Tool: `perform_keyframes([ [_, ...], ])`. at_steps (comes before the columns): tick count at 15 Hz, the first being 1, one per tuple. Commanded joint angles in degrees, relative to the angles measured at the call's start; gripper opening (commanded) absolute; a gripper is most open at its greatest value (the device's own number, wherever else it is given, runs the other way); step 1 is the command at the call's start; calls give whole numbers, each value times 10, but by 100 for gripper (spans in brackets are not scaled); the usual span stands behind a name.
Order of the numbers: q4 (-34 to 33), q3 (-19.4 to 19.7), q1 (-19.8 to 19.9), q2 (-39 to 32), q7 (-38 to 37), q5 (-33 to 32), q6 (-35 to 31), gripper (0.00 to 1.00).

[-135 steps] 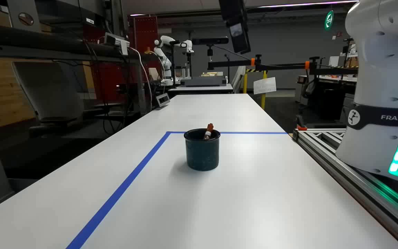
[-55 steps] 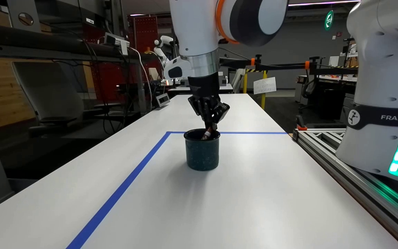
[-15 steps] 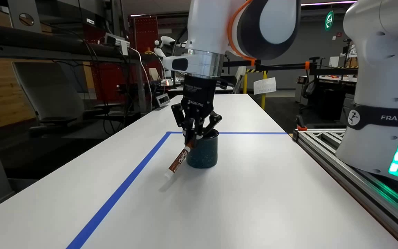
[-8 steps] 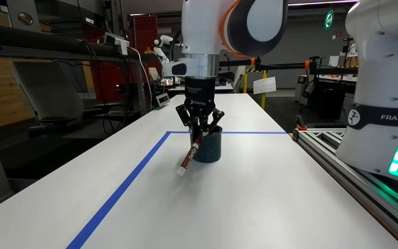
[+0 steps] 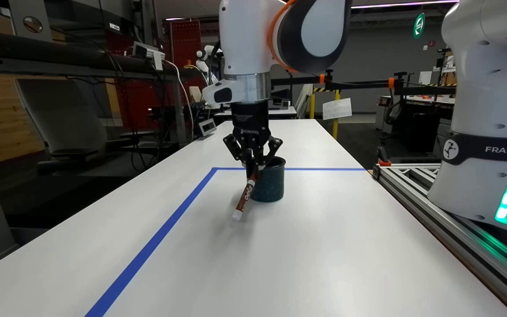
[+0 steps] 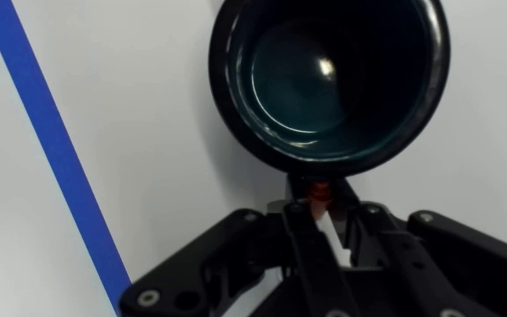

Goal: Put the sharpie onto the table

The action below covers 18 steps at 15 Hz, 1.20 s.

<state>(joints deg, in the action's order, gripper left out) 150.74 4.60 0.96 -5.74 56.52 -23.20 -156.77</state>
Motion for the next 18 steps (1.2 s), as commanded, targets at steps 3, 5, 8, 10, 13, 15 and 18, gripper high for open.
perform_keyframes([
  [3,-48,-7,3,-45,-18,-40,-11,5],
  [5,-63,-7,4,-67,-13,-47,-23,5],
  [8,-78,-10,10,-103,1,-40,-44,5],
  [10,-90,-9,12,-126,2,-40,-55,5],
  [13,-108,-6,9,-150,-3,-45,-58,5],
  [15,-115,-2,4,-152,-10,-48,-47,45],
  [18,-109,0,0,-127,-21,-49,-43,66],
])
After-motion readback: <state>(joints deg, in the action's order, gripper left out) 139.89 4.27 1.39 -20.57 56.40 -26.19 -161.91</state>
